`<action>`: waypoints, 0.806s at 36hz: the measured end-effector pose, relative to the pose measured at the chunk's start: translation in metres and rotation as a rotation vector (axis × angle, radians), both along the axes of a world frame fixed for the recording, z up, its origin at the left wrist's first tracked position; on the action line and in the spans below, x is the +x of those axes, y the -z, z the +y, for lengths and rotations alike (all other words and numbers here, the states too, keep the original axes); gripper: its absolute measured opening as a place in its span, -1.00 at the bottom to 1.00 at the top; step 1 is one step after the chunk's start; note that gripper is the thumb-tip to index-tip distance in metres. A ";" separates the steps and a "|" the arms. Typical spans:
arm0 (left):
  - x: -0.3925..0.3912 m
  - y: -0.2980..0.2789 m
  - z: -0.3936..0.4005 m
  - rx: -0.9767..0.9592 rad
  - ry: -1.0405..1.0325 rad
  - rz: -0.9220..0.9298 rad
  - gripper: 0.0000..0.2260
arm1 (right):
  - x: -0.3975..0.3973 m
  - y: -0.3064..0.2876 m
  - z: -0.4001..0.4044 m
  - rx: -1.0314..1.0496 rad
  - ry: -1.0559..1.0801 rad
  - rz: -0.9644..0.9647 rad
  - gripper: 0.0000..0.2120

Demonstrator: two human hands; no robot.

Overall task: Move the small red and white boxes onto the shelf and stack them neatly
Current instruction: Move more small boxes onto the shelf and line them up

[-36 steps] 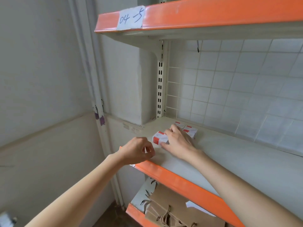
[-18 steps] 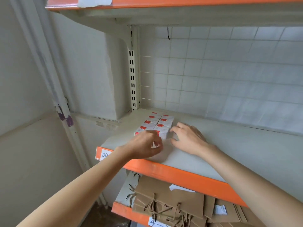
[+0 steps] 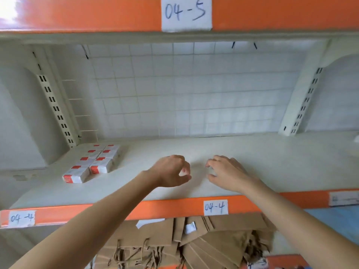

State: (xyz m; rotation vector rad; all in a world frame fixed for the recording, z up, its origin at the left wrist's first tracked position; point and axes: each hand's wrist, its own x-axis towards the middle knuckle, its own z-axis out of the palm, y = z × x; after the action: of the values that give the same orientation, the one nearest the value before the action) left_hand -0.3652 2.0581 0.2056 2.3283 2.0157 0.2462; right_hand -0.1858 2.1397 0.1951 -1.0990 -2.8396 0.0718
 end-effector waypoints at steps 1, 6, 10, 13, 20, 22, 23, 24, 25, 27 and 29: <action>0.018 -0.001 0.010 0.006 0.024 0.000 -0.79 | 0.020 0.000 0.006 -0.001 0.031 0.012 -0.63; 0.121 -0.003 0.052 0.055 0.121 -0.027 -0.77 | 0.122 0.002 0.029 -0.018 0.146 0.016 -0.61; 0.199 0.005 0.078 0.074 0.173 -0.085 -0.76 | 0.202 0.003 0.037 -0.017 0.224 0.020 -0.56; 0.250 0.009 0.098 0.048 0.199 -0.119 -0.76 | 0.260 0.001 0.042 -0.015 0.297 0.031 -0.61; 0.349 0.019 0.132 0.032 0.272 -0.130 -0.76 | 0.348 -0.002 0.064 -0.030 0.443 0.128 -0.65; 0.366 0.019 0.143 0.021 0.308 -0.090 -0.74 | 0.362 0.001 0.070 -0.039 0.474 0.155 -0.67; 0.372 0.017 0.150 0.019 0.316 -0.090 -0.75 | 0.369 0.003 0.074 -0.041 0.488 0.161 -0.67; 0.378 0.016 0.158 0.019 0.322 -0.102 -0.75 | 0.375 0.005 0.078 -0.040 0.501 0.163 -0.68; 0.383 0.015 0.166 0.017 0.327 -0.119 -0.75 | 0.382 0.006 0.083 -0.035 0.511 0.163 -0.68; 0.393 0.014 0.184 0.016 0.342 -0.133 -0.75 | 0.395 0.008 0.092 -0.025 0.532 0.165 -0.69; 0.405 0.015 0.202 0.016 0.358 -0.132 -0.75 | 0.408 0.008 0.104 -0.017 0.546 0.175 -0.68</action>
State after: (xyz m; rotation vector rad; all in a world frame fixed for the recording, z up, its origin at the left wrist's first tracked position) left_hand 0.0394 2.2604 0.1901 2.5499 1.5111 0.3842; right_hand 0.2224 2.2436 0.1866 -1.7283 -2.3016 0.1406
